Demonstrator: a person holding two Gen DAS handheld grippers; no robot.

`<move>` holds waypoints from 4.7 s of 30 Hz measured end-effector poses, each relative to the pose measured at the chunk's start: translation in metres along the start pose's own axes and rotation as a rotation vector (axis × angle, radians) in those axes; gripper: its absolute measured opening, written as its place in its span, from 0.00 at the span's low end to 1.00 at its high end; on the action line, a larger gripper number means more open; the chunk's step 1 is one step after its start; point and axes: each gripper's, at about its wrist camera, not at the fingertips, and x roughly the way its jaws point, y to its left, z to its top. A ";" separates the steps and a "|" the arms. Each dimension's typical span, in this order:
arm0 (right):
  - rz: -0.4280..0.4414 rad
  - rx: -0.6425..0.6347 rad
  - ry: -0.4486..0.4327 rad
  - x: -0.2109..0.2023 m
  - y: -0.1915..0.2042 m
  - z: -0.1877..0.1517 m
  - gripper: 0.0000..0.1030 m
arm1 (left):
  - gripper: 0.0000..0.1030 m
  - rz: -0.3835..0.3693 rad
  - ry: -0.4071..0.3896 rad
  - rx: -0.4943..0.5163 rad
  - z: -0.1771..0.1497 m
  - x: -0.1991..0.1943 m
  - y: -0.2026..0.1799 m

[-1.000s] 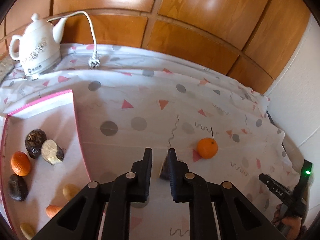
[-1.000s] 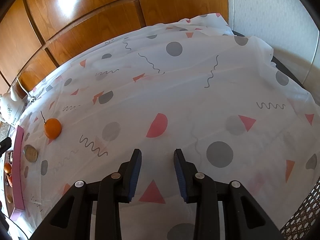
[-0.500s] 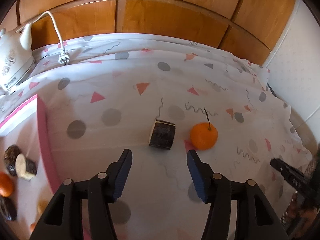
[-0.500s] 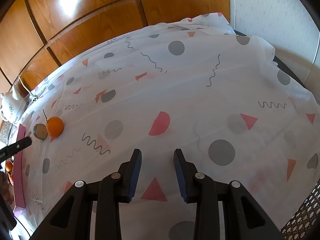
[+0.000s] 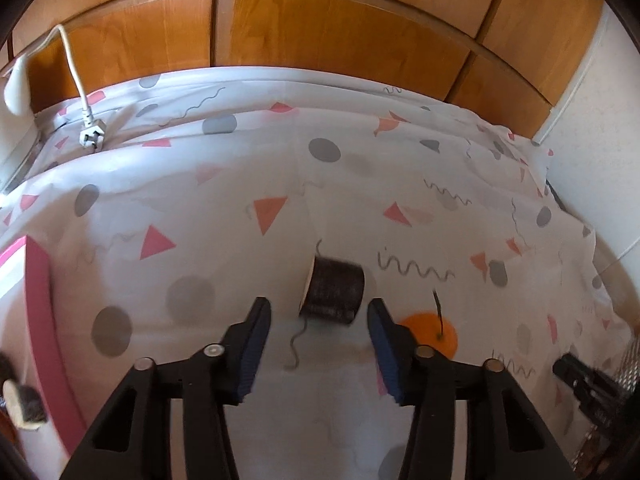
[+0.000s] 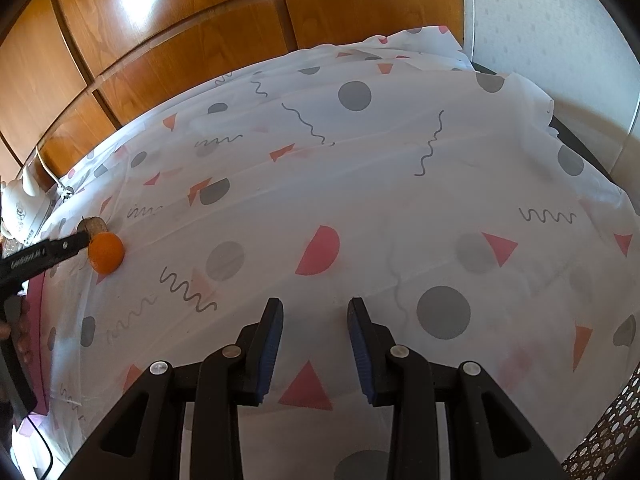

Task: Organize fruits
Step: 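Carry the root slice with the left tool into the tray, release, then reach the right tool to the mandarin orange and grasp it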

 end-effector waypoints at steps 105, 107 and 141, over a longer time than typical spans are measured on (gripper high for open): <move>0.133 -0.204 0.023 -0.002 0.090 -0.004 0.33 | 0.75 0.406 -0.335 -0.520 -0.189 -0.219 0.142; 0.160 -0.228 0.022 -0.003 0.101 0.000 0.36 | 0.75 0.408 -0.333 -0.524 -0.191 -0.220 0.143; 0.149 -0.494 0.017 0.044 0.203 0.044 0.36 | 0.79 0.426 -0.322 -0.542 -0.200 -0.223 0.149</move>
